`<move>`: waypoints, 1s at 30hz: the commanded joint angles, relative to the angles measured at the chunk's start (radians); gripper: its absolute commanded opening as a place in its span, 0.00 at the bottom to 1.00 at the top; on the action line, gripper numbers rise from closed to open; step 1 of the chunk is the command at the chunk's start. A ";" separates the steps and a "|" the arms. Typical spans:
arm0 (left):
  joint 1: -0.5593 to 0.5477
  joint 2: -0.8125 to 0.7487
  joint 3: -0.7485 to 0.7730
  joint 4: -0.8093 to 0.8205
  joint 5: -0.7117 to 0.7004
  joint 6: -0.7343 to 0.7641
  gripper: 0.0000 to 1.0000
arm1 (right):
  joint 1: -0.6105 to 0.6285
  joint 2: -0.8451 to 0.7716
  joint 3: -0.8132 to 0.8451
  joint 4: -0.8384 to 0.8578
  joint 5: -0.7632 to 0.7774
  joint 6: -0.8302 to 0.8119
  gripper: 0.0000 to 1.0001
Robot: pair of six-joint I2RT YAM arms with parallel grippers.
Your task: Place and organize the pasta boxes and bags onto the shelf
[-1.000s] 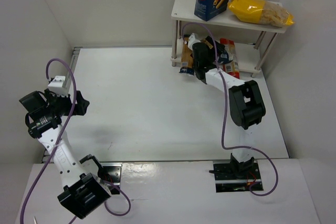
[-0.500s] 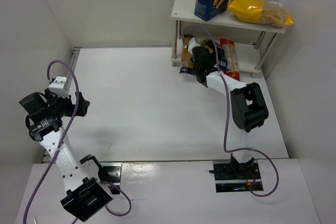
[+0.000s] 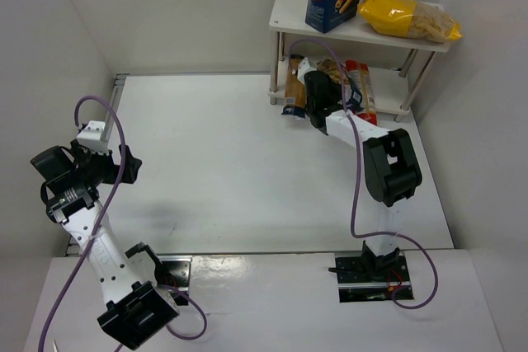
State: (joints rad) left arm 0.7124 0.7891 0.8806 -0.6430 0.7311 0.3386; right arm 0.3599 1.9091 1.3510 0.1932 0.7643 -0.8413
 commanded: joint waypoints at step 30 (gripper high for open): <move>0.007 -0.002 -0.002 0.019 0.022 0.008 1.00 | 0.042 0.027 0.171 -0.089 -0.033 0.128 0.91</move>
State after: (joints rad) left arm 0.7124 0.7898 0.8806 -0.6434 0.7307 0.3382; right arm 0.3775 2.0296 1.5352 0.0902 0.7319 -0.7593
